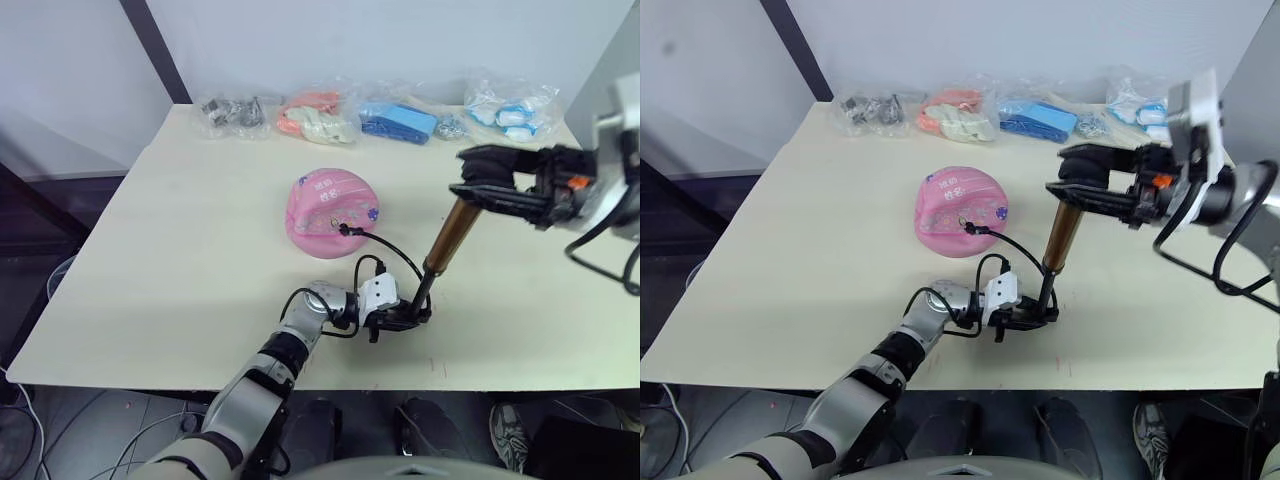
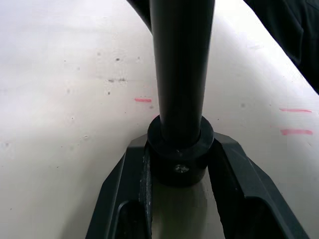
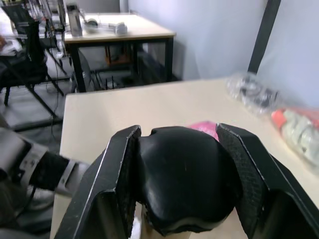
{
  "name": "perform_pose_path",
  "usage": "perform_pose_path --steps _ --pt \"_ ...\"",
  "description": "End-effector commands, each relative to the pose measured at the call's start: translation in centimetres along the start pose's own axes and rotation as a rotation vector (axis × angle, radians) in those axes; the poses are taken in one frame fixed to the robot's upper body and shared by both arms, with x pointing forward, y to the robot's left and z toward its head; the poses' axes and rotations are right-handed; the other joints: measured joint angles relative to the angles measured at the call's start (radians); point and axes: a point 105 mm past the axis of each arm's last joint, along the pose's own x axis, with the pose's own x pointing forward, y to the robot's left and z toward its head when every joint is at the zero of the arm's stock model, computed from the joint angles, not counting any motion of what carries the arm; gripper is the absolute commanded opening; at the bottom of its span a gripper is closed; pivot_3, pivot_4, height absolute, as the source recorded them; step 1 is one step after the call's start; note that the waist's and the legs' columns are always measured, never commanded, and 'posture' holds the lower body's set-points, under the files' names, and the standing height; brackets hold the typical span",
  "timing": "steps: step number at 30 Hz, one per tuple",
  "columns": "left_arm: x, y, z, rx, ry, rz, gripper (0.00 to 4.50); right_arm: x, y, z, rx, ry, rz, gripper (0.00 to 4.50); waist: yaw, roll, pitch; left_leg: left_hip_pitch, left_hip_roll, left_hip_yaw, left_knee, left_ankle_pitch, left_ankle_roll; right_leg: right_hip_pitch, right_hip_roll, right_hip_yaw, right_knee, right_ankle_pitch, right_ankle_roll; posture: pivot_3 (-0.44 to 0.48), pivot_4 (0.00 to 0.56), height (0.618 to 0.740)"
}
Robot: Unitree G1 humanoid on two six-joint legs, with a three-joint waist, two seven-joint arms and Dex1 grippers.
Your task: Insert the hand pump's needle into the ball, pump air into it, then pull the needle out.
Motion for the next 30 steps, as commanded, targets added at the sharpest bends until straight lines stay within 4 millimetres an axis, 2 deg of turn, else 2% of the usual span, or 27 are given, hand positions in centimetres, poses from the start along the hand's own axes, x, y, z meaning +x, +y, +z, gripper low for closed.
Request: perform_pose_path --steps 1,5,9,20,22,24,27,30 --pt "0.1 -1.6 -2.7 -0.058 0.095 -0.055 1.11 -0.7 0.2 1.8 -0.077 -0.047 -0.015 1.93 0.0 0.0 0.0 -0.001 0.0 0.001 0.0 0.0 0.0 -0.001 0.0 0.0 0.0 0.0 0.0 0.0 0.15 0.74" --pt "0.1 -1.6 -2.7 -0.056 0.093 -0.058 1.11 -0.1 0.6 -1.1 -0.027 0.005 -0.007 1.93 0.001 0.0 0.0 -0.002 0.0 0.001 0.0 0.0 0.0 -0.003 0.0 0.001 0.001 0.0 0.0 0.0 0.15 0.74" --pt "0.1 -1.5 -2.6 -0.049 0.09 -0.057 1.11 0.9 2.0 -6.3 0.057 0.074 0.019 1.93 0.0 -0.002 -0.002 0.001 0.0 0.001 0.0 0.0 0.0 -0.001 0.0 0.001 0.002 0.0 0.0 0.0 0.15 0.74" --pt "-0.1 -1.3 -2.6 -0.046 0.09 -0.053 1.11 2.4 4.4 -14.0 0.118 0.151 0.021 1.93 -0.004 -0.002 -0.003 0.004 0.0 0.001 0.0 0.0 0.0 0.003 0.002 0.001 0.001 0.0 0.0 0.0 0.15 0.74" --pt "-0.1 -1.3 -2.5 -0.046 0.088 -0.052 1.11 2.6 4.5 -14.5 0.106 0.148 0.011 1.93 -0.005 -0.002 -0.003 0.005 0.0 0.001 0.0 0.0 0.0 0.003 0.002 0.001 0.001 0.0 0.0 0.0 0.15 0.74" --pt "-0.1 -1.2 -2.5 -0.045 0.086 -0.049 1.11 2.7 4.4 -14.3 0.096 0.131 0.005 1.93 -0.005 -0.002 -0.003 0.005 0.0 0.001 0.0 0.0 0.0 0.003 0.002 0.001 0.001 0.0 0.0 0.0 0.15 0.74" --pt "-0.1 -1.3 -2.5 -0.045 0.085 -0.046 1.11 2.6 3.7 -12.9 0.061 0.098 -0.004 1.93 -0.005 -0.002 -0.003 0.005 0.0 0.001 0.0 0.0 0.0 0.003 0.002 0.001 0.001 0.0 0.0 0.0 0.15 0.74" --pt "-0.2 -1.3 -2.6 -0.046 0.086 -0.047 1.11 2.2 2.8 -10.3 0.016 0.052 -0.002 1.93 -0.005 -0.001 -0.002 0.005 0.0 0.001 0.0 0.0 0.0 0.003 0.002 0.001 0.001 0.0 0.0 0.0 0.15 0.74"
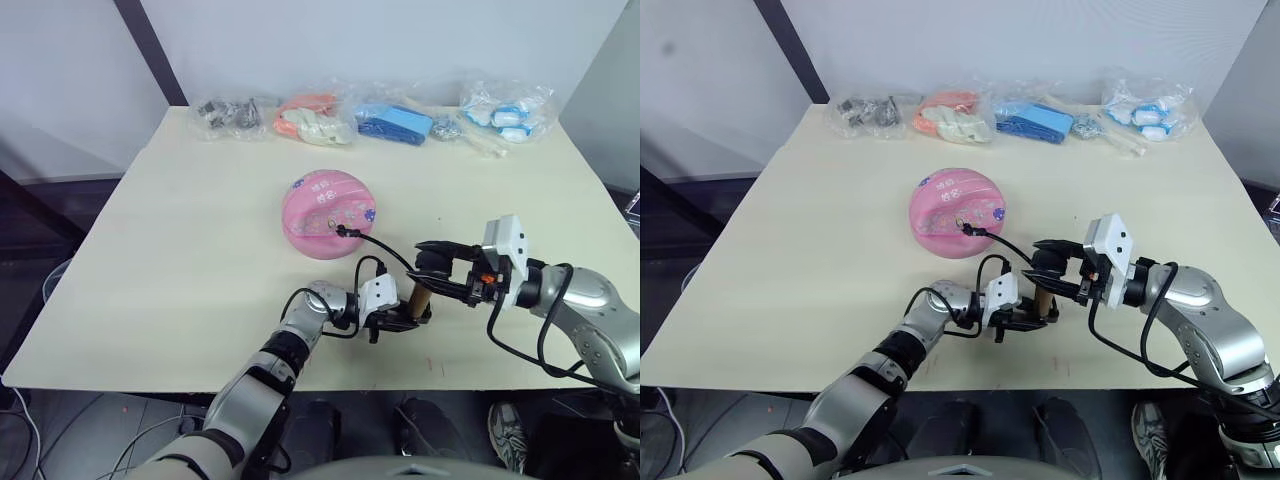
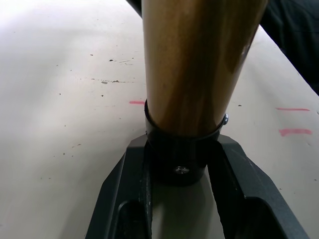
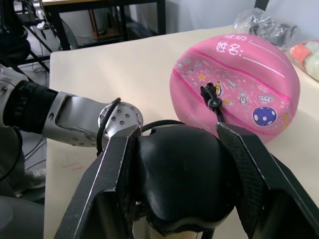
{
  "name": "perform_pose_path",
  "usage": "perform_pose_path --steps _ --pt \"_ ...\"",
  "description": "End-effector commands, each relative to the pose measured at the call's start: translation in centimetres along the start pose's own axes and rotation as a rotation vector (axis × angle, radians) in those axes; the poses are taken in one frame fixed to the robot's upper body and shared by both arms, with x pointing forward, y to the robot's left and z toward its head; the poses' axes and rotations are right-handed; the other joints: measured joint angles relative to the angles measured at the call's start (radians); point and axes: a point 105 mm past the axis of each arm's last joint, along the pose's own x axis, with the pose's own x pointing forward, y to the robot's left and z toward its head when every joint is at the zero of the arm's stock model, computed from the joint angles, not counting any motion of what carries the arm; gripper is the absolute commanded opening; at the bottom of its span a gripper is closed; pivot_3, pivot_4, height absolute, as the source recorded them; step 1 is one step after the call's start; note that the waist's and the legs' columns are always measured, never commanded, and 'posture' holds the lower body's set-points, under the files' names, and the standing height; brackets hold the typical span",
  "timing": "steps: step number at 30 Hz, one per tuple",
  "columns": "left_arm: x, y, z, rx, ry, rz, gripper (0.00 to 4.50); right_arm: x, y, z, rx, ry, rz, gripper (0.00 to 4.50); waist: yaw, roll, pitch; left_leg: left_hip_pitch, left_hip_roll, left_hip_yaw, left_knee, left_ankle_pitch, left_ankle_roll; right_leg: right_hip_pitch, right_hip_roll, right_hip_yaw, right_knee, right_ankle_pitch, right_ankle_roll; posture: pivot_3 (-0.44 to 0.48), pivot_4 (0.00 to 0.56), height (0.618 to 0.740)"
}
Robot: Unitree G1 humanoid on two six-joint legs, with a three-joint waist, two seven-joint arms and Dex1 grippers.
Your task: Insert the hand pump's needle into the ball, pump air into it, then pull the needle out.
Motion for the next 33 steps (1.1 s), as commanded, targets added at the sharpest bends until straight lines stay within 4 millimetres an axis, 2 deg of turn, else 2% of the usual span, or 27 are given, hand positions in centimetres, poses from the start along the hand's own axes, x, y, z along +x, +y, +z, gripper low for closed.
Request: perform_pose_path --steps 1,9,13,16,18,27,33 --pt "0.1 -1.3 -2.2 -0.053 0.077 -0.039 1.11 -0.6 -0.2 3.2 -0.03 -0.059 0.033 1.93 0.0 0.0 0.001 0.0 0.0 0.0 0.0 0.0 0.0 0.0 0.0 0.0 0.0 0.0 0.0 0.0 0.15 0.74" --pt "0.1 -1.3 -2.2 -0.086 0.056 -0.028 1.11 -2.8 -1.0 10.0 -0.053 -0.143 0.052 1.93 0.002 0.001 0.003 -0.003 0.0 -0.001 0.0 0.0 0.0 -0.002 -0.001 -0.001 0.0 0.0 0.0 0.0 0.15 0.74" --pt "0.1 -1.5 -2.4 -0.078 0.066 -0.038 1.11 -3.6 -1.2 12.2 -0.06 -0.165 0.041 1.93 0.002 0.001 0.003 -0.003 0.0 -0.001 0.0 0.0 0.0 -0.002 -0.001 -0.001 0.0 0.0 0.0 0.0 0.15 0.74" --pt "0.1 -1.5 -2.4 -0.073 0.068 -0.037 1.11 -3.8 -1.2 12.6 -0.076 -0.142 0.039 1.93 0.002 0.002 0.003 -0.003 0.0 -0.001 0.0 0.0 0.0 -0.002 -0.001 -0.001 0.0 0.0 0.0 0.0 0.15 0.74" --pt "0.2 -1.4 -2.3 -0.073 0.067 -0.035 1.11 -3.6 -1.2 12.0 -0.07 -0.126 0.041 1.93 0.002 0.001 0.003 -0.003 0.0 -0.001 0.0 0.0 0.0 -0.002 -0.001 -0.001 0.0 0.0 0.0 0.0 0.15 0.74" --pt "0.5 -1.8 -2.2 -0.067 0.057 -0.049 1.11 -1.0 -0.2 4.0 -0.016 0.006 0.047 1.93 0.001 0.001 0.001 -0.002 0.0 0.0 0.0 0.0 0.0 -0.001 -0.001 -0.001 0.0 0.0 0.0 0.0 0.15 0.74" --pt "0.2 -1.5 -2.3 -0.065 0.065 -0.04 1.11 0.1 0.6 -0.3 0.016 0.039 0.039 1.93 0.0 0.0 0.001 -0.001 0.0 0.0 0.0 0.0 0.0 0.0 0.0 -0.001 0.0 0.0 0.0 0.0 0.15 0.74"
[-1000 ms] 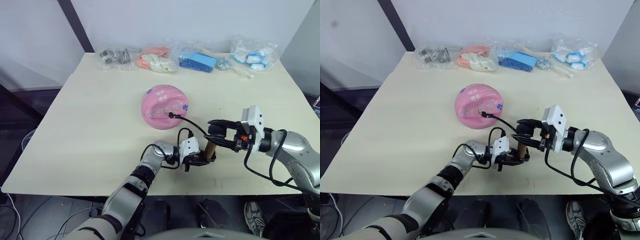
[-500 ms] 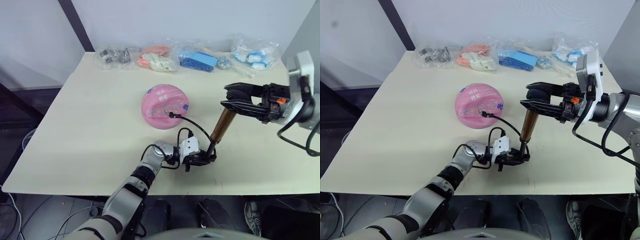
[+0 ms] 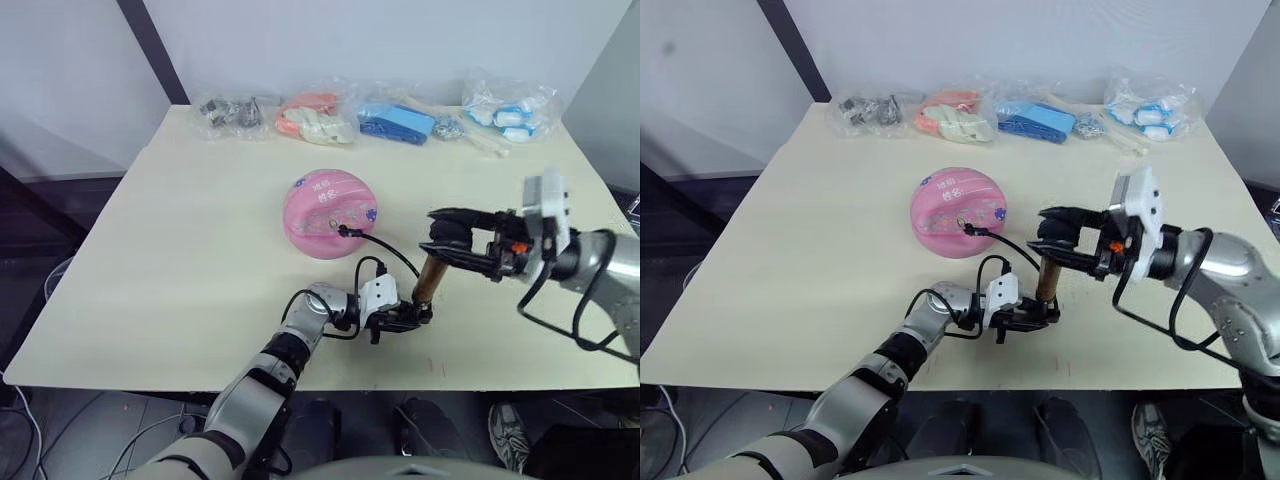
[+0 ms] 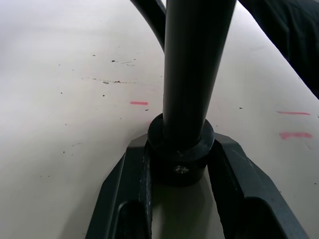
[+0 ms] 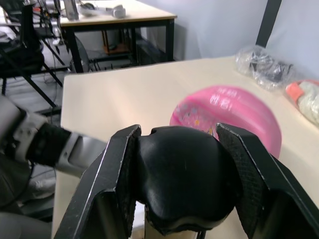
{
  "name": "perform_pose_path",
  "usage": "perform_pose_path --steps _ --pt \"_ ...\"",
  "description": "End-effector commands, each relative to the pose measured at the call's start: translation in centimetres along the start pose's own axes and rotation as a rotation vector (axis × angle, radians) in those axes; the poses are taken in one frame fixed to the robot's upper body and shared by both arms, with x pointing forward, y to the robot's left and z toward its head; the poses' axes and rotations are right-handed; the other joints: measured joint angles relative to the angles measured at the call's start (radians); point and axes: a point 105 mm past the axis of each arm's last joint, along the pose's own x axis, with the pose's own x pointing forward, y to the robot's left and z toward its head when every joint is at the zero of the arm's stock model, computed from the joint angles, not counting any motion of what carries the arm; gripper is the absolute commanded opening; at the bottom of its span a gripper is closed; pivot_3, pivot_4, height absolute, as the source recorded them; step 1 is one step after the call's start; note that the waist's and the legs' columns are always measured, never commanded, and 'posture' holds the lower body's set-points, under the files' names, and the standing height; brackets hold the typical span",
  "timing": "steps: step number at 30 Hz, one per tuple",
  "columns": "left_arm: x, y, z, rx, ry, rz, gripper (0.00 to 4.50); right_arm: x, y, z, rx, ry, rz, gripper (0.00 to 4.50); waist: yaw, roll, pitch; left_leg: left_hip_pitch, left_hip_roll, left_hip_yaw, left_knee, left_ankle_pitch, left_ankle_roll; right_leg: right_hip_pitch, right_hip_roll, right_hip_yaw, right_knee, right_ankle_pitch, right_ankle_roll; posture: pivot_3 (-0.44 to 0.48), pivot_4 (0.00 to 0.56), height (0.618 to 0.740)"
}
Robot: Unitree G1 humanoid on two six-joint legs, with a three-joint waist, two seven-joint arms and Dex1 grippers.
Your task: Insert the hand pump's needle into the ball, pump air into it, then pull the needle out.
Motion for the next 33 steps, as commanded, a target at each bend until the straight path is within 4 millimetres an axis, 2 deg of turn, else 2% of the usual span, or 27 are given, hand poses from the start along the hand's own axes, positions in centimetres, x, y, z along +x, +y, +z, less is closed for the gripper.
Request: perform_pose_path --steps 1,5,7,11,21,33 --pt "0.0 -1.4 -2.3 -0.055 0.078 -0.046 1.11 0.6 0.6 -3.7 0.06 0.086 0.008 1.93 -0.001 0.0 0.0 0.0 0.0 0.0 0.0 0.0 0.0 0.0 0.0 0.0 0.0 0.0 0.0 0.0 0.15 0.74" --pt "0.1 -1.3 -2.2 -0.052 0.078 -0.043 1.11 0.7 0.8 -5.3 0.071 0.098 -0.002 1.93 -0.001 0.0 0.0 0.003 0.0 0.0 0.0 0.0 0.0 0.002 0.001 0.0 0.0 0.0 0.0 0.0 0.15 0.74" --pt "0.0 -1.3 -2.3 -0.053 0.079 -0.042 1.11 0.8 0.8 -5.2 0.061 0.092 -0.001 1.93 -0.001 0.0 0.0 0.004 0.0 0.001 -0.001 0.0 0.0 0.003 0.001 0.001 0.0 0.0 0.0 0.0 0.15 0.74" --pt "-0.2 -1.3 -2.4 -0.056 0.081 -0.044 1.11 0.7 0.1 -2.3 0.017 0.027 -0.014 1.93 -0.001 0.0 0.0 0.008 0.0 0.001 -0.003 0.0 0.0 0.007 0.0 0.001 -0.001 0.0 0.0 0.0 0.15 0.74" --pt "-0.7 -1.4 -2.8 -0.061 0.088 -0.039 1.11 -2.1 -2.1 5.0 -0.076 -0.025 -0.055 1.93 -0.001 0.0 0.004 0.007 0.001 0.0 -0.005 0.0 0.0 0.006 0.0 0.001 -0.003 0.0 0.0 0.0 0.15 0.74" --pt "-0.7 -1.4 -2.7 -0.058 0.086 -0.036 1.11 -3.9 -3.0 10.5 -0.078 -0.072 -0.059 1.93 -0.001 -0.001 0.007 0.006 0.001 0.001 -0.006 0.0 0.0 0.005 0.0 0.001 -0.003 0.0 0.0 0.0 0.15 0.74"
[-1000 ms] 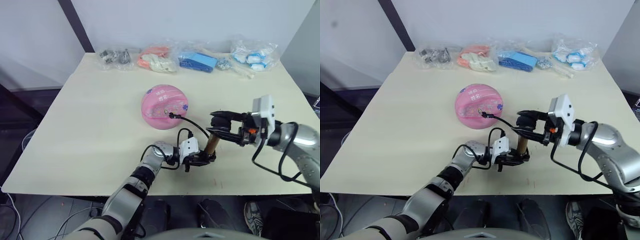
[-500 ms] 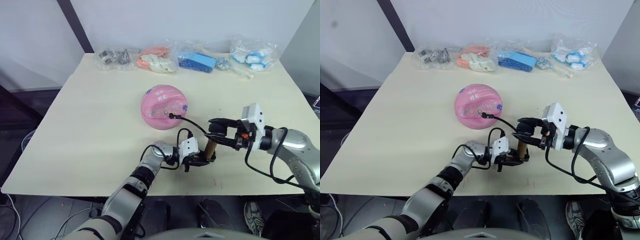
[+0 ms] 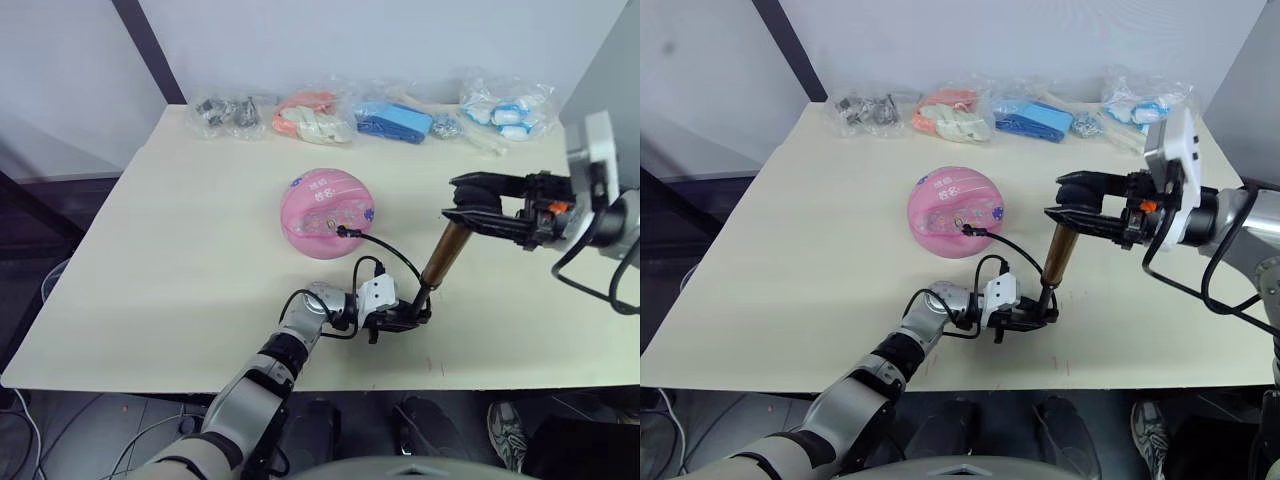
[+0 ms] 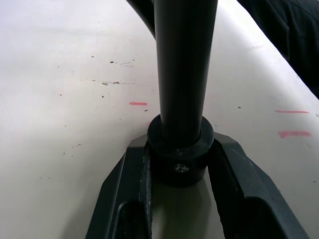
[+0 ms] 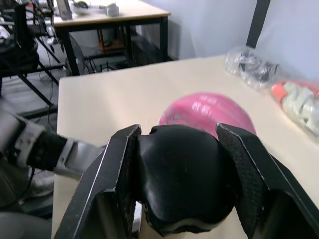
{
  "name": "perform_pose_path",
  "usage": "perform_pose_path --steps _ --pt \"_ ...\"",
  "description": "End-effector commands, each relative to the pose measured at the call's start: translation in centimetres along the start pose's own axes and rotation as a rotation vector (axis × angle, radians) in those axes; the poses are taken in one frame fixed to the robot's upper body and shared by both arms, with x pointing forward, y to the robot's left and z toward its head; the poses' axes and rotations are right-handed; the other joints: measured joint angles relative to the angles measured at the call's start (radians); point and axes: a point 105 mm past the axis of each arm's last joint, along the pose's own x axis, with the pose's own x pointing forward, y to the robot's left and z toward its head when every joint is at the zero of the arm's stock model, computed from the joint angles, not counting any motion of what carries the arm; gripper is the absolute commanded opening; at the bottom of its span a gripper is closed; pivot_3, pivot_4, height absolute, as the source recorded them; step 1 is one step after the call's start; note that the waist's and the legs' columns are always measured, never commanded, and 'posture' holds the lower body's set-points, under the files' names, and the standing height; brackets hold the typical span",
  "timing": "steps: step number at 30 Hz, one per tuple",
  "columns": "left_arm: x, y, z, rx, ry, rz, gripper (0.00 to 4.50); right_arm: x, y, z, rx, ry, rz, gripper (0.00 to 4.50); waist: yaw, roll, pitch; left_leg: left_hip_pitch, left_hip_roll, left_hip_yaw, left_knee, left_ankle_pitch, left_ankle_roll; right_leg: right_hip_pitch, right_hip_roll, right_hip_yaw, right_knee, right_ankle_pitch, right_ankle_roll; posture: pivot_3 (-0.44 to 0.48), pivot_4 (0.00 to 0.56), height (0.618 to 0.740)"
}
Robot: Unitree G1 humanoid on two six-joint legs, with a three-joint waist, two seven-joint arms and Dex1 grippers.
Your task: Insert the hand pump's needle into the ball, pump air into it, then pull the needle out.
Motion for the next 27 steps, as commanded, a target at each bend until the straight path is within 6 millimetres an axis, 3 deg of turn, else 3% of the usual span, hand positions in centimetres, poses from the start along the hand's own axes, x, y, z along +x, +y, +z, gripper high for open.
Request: perform_pose_path --steps 1,4,7,21,27 --pt "-0.4 -1.4 -2.8 -0.069 0.087 -0.037 1.11 -1.1 -0.3 3.2 -0.076 -0.055 -0.039 1.93 0.0 0.0 0.0 0.0 0.0 0.0 0.0 0.0 0.0 0.0 0.0 0.0 0.0 0.0 0.0 0.0 0.15 0.74" --pt "-0.4 -1.5 -2.8 -0.07 0.087 -0.038 1.11 -1.3 -0.5 4.2 -0.071 -0.079 -0.041 1.93 0.0 0.0 0.0 0.0 0.0 0.0 0.0 0.0 0.0 0.0 0.0 0.0 0.0 0.0 0.0 0.0 0.15 0.74" --pt "-0.4 -1.5 -2.8 -0.07 0.086 -0.038 1.11 -1.2 -0.3 3.6 -0.05 -0.056 -0.031 1.93 0.001 0.0 0.0 -0.002 0.0 0.0 0.0 0.0 0.0 -0.002 0.0 0.0 0.0 0.0 0.0 0.0 0.15 0.74" --pt "-0.4 -1.6 -2.8 -0.064 0.083 -0.031 1.11 0.8 2.3 -8.8 0.052 0.14 -0.011 1.93 -0.001 -0.003 -0.002 0.003 0.001 0.002 -0.001 0.0 0.0 0.001 0.001 0.001 0.0 0.0 0.0 0.0 0.15 0.74" --pt "-0.4 -1.6 -2.9 -0.064 0.083 -0.028 1.11 1.8 2.9 -11.5 0.046 0.174 -0.004 1.93 -0.001 -0.005 -0.003 0.005 0.001 0.002 -0.001 0.0 0.0 0.003 0.001 0.001 0.0 0.0 0.001 0.0 0.15 0.74"
